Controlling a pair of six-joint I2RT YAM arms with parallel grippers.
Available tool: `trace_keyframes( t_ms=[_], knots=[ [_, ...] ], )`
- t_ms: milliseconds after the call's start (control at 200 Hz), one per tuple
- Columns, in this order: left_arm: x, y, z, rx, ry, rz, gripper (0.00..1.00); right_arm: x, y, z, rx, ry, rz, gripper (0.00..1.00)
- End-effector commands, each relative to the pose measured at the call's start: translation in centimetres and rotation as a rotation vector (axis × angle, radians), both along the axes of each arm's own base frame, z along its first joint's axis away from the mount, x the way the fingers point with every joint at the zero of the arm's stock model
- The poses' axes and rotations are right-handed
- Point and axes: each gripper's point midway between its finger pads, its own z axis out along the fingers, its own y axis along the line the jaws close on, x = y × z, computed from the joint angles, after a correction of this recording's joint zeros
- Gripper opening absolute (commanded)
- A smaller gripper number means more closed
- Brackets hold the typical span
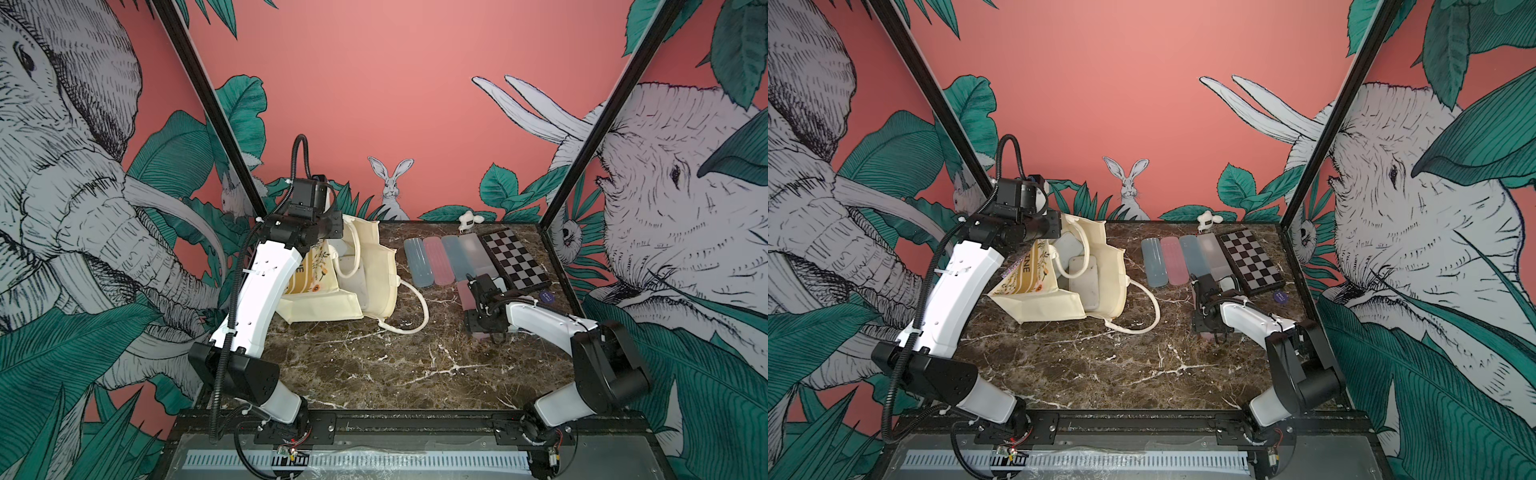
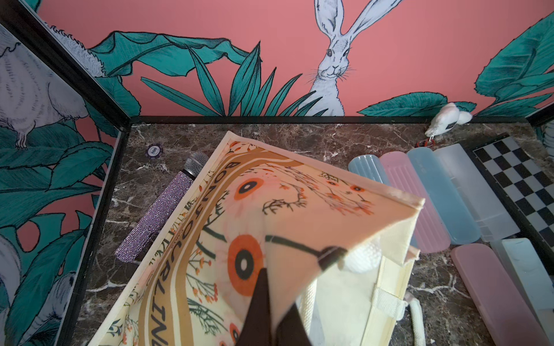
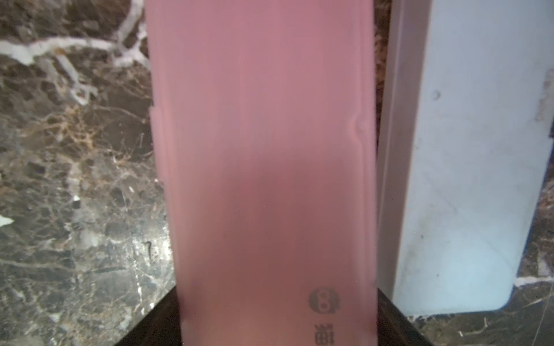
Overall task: Take out the pencil case from the canvas bag
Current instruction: Place the pencil case at the center of the board.
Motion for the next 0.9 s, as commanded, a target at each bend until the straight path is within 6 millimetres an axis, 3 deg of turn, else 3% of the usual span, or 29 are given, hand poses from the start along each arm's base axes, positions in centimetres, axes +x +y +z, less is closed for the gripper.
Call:
trace_keyframes(
  t_ms=[0, 140, 270, 385, 510, 745, 895],
  knots=[
    [0.2, -0.3, 2.1, -0.032, -0.108, -0.027, 0.00, 0.9, -0.2, 0.1, 0.003, 0.002, 0.014, 0.72],
    [-0.1, -1.0, 1.3, -0.027, -0.101, -0.084, 0.00, 1.0, -0.3, -0.2, 0.002, 0.023, 0.010, 0.74],
    [-0.6, 0.0, 0.5, -0.006, -0.056, -0.038, 0.00, 0.6, -0.8, -0.2, -0.020, 0.036, -0.007, 0.82],
    [-1.1, -0.3, 0.5, -0.014, -0.046, -0.058, 0.00, 0.3, -1.6, 0.5, -0.051, 0.028, -0.016, 0.91],
    [-1.1, -0.3, 0.8, -0.059, -0.052, -0.044, 0.00, 0.2, -1.9, 1.6, -0.063, 0.012, -0.019, 0.94],
    [-0.6, 1.4, 1.0, -0.355, -0.052, -0.035, 0.00, 1.6, -0.7, 4.0, -0.040, -0.086, 0.028, 0.87],
    [-0.8, 2.3, 1.3, -0.435, -0.070, -0.026, 0.00, 2.8, 0.3, 4.3, -0.080, -0.098, 0.083, 0.80]
  ],
)
